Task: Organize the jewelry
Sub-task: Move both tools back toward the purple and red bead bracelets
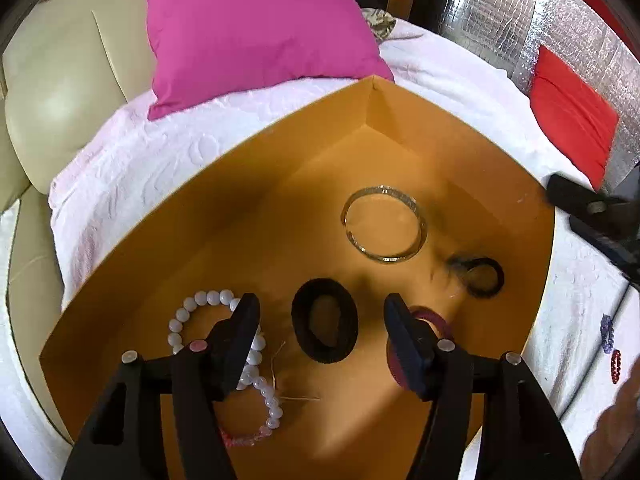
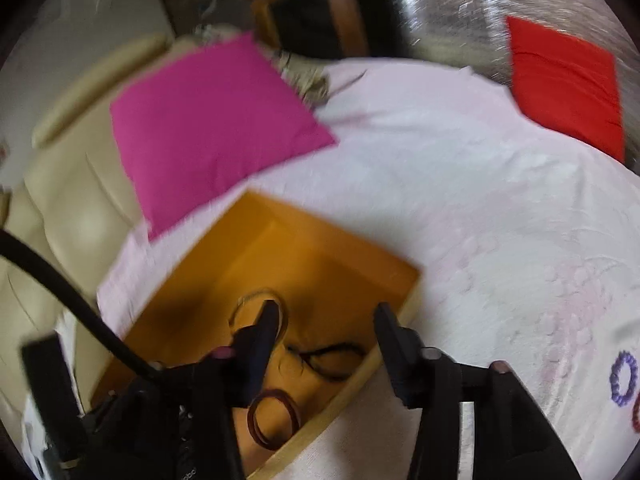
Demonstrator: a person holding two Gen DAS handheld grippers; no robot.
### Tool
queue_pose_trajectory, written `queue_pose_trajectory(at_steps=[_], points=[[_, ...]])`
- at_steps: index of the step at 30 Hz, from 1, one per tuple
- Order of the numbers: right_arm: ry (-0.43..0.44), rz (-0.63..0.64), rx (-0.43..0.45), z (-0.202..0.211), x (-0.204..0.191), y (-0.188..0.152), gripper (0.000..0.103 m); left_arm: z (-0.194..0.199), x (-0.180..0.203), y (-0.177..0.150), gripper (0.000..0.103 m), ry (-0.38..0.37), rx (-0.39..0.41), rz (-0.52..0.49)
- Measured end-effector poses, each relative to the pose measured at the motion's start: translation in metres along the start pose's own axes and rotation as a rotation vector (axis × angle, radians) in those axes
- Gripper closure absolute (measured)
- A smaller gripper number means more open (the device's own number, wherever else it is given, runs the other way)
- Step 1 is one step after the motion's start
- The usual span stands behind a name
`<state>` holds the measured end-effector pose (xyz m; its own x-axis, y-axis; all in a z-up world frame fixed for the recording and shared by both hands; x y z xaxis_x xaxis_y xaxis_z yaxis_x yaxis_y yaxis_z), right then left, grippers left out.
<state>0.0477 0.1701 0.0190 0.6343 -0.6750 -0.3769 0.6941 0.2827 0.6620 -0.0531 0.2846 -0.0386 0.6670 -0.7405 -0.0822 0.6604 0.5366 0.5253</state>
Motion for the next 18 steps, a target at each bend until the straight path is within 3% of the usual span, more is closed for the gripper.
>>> queue_pose_trajectory(at_steps=[2,8,10,15,18], points=[[0.007,-0.012,0.067,0.022,0.008,0.005,0.049,0.008,0.001,0.004,0.037,0.013,0.039,0.0],[-0.06,-0.071,0.141,0.084,0.058,-0.008,0.049,0.044,0.007,0.017,0.032,0.084,0.212,-0.009],[-0.089,-0.096,0.158,0.103,0.076,-0.018,0.049,0.061,0.018,0.019,0.024,0.092,0.286,-0.031],[-0.162,-0.23,0.249,0.179,0.141,-0.048,0.049,0.112,0.064,0.011,0.017,0.095,0.499,-0.154],[-0.196,-0.325,0.34,0.23,0.176,-0.068,0.049,0.129,0.097,-0.002,0.016,0.048,0.553,-0.233]])
Point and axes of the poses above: each gripper's, at about its wrist camera, not at the fingertips, and z roughly against the way its jaws point, x to its right, y to its top, the point moved 9 cm from there along -z, roughly the way its jaws point, and after that the axes turned 13 degrees about y, right-handed, at the moved point
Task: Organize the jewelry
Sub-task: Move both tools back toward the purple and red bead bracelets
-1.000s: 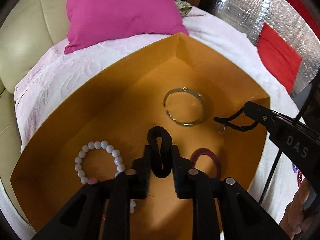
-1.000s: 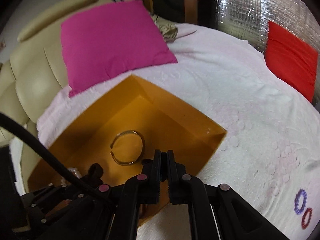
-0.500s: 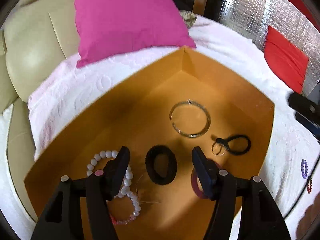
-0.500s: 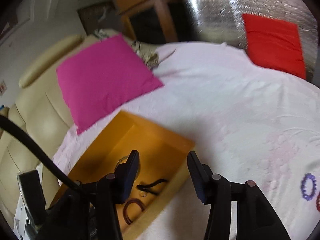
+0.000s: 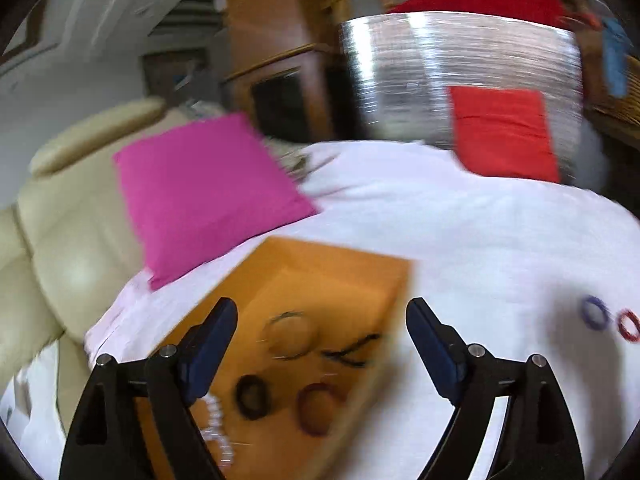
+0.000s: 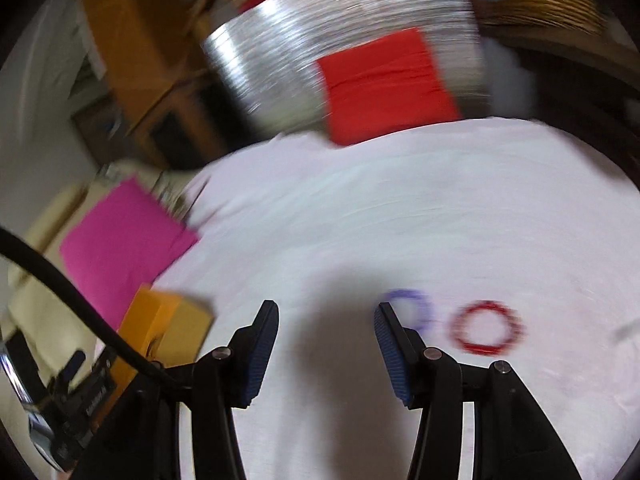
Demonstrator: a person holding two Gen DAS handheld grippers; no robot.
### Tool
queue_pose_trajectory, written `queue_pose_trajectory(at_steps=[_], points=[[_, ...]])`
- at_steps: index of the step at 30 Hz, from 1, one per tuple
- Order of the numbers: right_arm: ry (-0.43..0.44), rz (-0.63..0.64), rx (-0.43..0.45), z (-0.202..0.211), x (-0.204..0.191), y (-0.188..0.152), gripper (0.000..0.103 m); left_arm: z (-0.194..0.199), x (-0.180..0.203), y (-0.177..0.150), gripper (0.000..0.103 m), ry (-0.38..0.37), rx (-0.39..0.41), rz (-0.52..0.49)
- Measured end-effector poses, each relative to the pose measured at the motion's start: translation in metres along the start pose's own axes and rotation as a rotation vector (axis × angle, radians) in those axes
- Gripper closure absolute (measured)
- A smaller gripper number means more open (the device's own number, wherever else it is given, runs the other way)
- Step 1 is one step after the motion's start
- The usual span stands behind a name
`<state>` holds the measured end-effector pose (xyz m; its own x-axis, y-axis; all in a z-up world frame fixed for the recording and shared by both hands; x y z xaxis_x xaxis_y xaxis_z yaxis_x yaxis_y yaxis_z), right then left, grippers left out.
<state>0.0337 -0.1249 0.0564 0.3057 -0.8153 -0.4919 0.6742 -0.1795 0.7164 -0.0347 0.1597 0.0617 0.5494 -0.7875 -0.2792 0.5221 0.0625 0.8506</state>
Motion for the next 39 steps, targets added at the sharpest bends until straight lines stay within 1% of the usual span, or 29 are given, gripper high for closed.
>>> queue_pose_trajectory(at_steps=[2,4,5,6,9,11,14,18,22,30,39], points=[[-0.031,-0.061,0.056,0.028,0.033,0.006,0.049,0.013,0.029,-0.002,0.016,-0.073,0.011,-0.041],[-0.048,-0.114,0.091,0.046,0.057,0.01,0.049,0.02,0.049,-0.005,0.016,-0.117,0.013,-0.078],[-0.052,-0.166,0.115,0.054,0.074,0.009,0.049,0.024,0.06,-0.007,0.016,-0.139,0.012,-0.098],[-0.051,-0.195,0.125,0.057,0.082,0.008,0.049,0.028,0.07,-0.008,0.016,-0.157,0.007,-0.115],[-0.055,-0.279,0.115,0.058,0.11,-0.002,0.049,0.032,0.097,-0.017,0.016,-0.213,-0.024,-0.161],[-0.06,-0.301,0.072,0.048,0.115,-0.008,0.049,0.032,0.113,-0.023,0.016,-0.238,-0.054,-0.184],[-0.057,-0.284,0.022,0.039,0.113,-0.011,0.049,0.031,0.128,-0.025,0.016,-0.238,-0.071,-0.206],[-0.052,-0.243,-0.01,0.036,0.106,-0.013,0.049,0.027,0.14,-0.025,0.016,-0.233,-0.086,-0.213],[-0.062,-0.22,-0.032,0.047,0.107,-0.025,0.049,0.028,0.146,-0.025,0.016,-0.24,-0.091,-0.214],[-0.08,-0.189,-0.045,0.049,0.106,-0.028,0.049,0.033,0.159,-0.029,0.016,-0.251,-0.09,-0.234],[-0.107,-0.205,-0.061,0.05,0.113,-0.034,0.049,0.035,0.164,-0.031,0.016,-0.255,-0.102,-0.245]])
Point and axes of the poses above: each gripper's, at about its wrist camera, not at the fingertips, and z roughly against the way its jaws point, x to its right, y to its top, the point moved 9 cm from there along -z, roughly the way its jaws point, and after that the axes turned 13 degrees about y, right-handed, at the moved point
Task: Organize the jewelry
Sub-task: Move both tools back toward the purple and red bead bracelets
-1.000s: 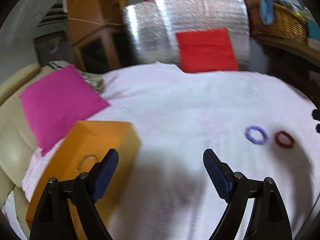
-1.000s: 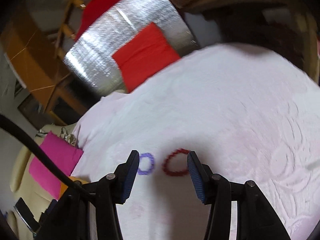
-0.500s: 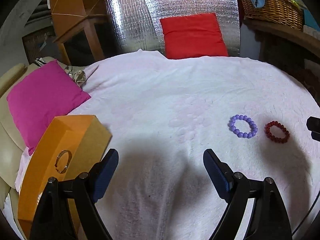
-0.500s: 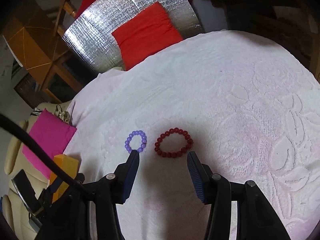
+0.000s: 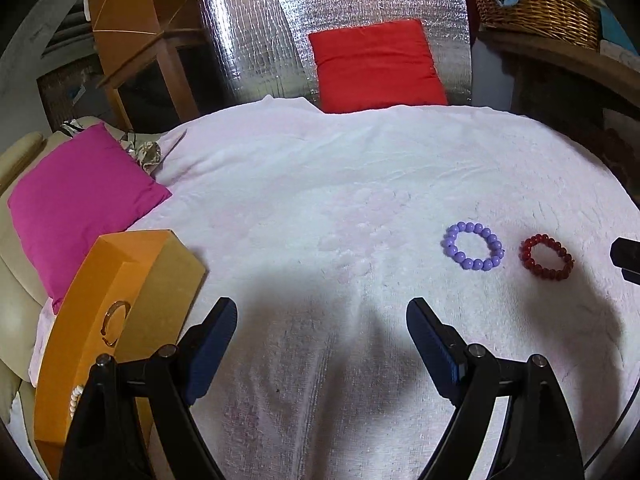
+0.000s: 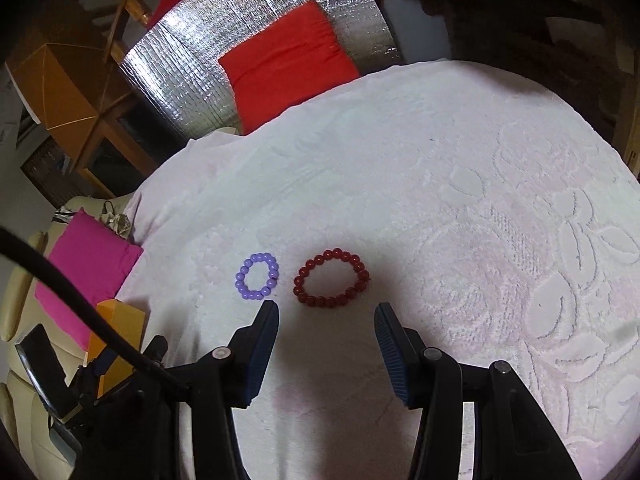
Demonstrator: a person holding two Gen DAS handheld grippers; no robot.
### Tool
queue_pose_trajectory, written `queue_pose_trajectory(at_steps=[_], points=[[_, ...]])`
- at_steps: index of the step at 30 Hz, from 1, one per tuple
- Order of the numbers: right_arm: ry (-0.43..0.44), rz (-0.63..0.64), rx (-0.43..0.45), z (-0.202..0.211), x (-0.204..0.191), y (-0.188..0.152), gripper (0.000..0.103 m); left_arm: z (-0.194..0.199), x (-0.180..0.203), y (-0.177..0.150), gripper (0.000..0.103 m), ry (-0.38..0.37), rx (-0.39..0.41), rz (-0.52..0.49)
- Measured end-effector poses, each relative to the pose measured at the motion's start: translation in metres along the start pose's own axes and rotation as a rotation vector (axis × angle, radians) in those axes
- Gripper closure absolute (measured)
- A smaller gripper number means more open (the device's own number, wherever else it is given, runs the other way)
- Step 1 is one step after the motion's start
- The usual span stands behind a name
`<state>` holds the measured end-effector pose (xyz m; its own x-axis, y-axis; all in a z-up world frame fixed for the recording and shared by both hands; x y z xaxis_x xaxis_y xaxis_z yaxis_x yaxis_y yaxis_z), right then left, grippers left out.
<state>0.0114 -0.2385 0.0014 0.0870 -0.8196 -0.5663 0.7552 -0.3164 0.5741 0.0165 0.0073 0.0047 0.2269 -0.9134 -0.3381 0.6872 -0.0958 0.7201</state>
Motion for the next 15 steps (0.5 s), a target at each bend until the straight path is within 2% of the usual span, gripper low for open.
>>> queue_pose_trajectory(at_steps=[3,9,15], points=[[-0.01,-0.007,-0.006,0.0,0.003,-0.001,0.049,-0.002,0.003,-0.003,0.016,-0.002,-0.014,-0.013],[-0.031,-0.031,-0.016,-0.007,0.01,-0.001,0.049,-0.019,0.007,-0.019,0.016,-0.016,-0.112,-0.034],[-0.068,-0.055,-0.032,-0.022,0.025,0.0,0.05,-0.029,0.004,-0.028,0.016,-0.019,-0.168,-0.033]])
Point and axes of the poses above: each gripper's, at about its wrist camera, not at the fingertips, and z roughly against the way its jaws point, x to its right, y to its top, the point moved 9 cm from there along -z, roughly the way its jaws point, and after that the axes turned 13 degrees about y, right-handed, at the moved point
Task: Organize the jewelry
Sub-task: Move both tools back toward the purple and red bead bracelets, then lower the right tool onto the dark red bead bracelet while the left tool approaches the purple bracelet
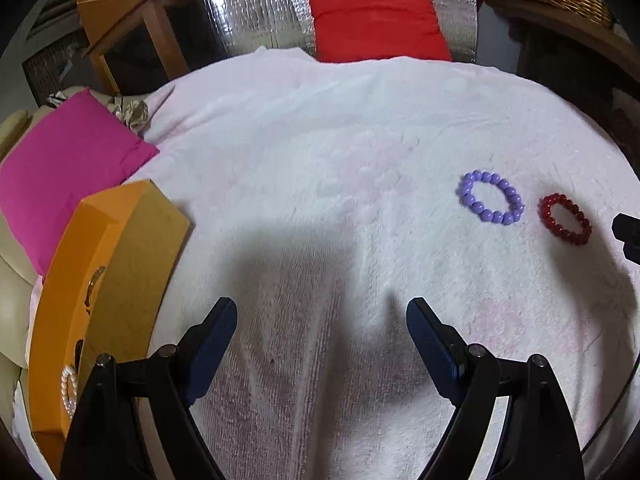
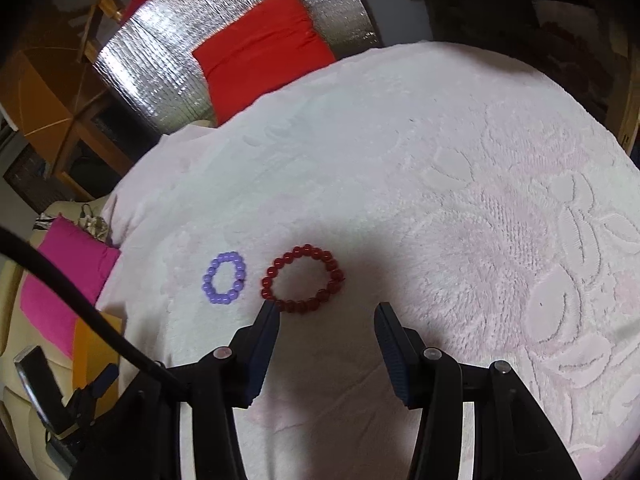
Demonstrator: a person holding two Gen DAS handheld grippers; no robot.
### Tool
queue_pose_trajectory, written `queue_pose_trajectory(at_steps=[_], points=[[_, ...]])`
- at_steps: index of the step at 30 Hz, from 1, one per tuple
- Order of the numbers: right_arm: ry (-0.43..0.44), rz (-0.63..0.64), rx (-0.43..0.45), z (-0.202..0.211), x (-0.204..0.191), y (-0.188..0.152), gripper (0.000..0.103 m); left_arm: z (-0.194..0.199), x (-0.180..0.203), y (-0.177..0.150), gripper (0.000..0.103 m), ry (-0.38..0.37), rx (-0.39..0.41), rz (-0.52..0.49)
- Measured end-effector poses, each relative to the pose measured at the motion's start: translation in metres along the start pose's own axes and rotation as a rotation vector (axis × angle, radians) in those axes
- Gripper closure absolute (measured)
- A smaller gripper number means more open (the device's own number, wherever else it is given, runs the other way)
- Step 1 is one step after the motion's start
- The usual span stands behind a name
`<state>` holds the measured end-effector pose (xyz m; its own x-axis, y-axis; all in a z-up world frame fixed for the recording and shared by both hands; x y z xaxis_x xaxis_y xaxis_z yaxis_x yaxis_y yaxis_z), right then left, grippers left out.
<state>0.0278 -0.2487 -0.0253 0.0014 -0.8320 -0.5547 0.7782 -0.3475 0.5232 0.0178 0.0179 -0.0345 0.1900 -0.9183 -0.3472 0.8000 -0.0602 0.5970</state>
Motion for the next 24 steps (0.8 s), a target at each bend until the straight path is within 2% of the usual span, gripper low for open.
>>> queue_pose_trajectory(at_steps=[4,8,14,17,18,21,24], points=[[-0.034,0.01,-0.017,-0.014,0.007,0.001,0.063,-0.005,0.0,-0.005,0.016,-0.007,-0.026,-0.005],[-0.092,0.036,-0.009,-0.029,0.012,0.008,0.067,-0.009,-0.002,-0.006,0.016,-0.001,-0.03,-0.016],[-0.126,0.062,0.01,-0.045,0.006,0.016,0.067,-0.013,-0.002,-0.008,0.016,0.006,-0.035,-0.028],[-0.184,0.11,0.012,-0.054,0.002,0.016,0.068,-0.015,0.0,-0.008,0.016,0.009,-0.035,-0.038],[-0.203,0.128,0.014,-0.055,0.0,0.016,0.07,-0.016,0.0,-0.008,0.016,0.009,-0.033,-0.042],[-0.249,0.174,0.018,-0.057,-0.003,0.016,0.089,-0.016,0.0,-0.008,0.016,0.011,-0.028,-0.049],[-0.258,0.189,0.016,-0.056,-0.003,0.016,0.092,-0.017,0.0,-0.008,0.016,0.008,-0.03,-0.04]])
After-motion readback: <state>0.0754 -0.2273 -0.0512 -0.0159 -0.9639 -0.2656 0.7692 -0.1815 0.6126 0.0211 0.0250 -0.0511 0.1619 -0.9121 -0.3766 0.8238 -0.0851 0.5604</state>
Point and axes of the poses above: each gripper's, at about its wrist camera, not at the fingertips, and z roughly against the way its jaws point, x to its right, y to its top, the point moved 9 cm from there along -z, roughly the way its jaws point, and after that the axes turned 13 degrees about y, right-handed, at the moved point
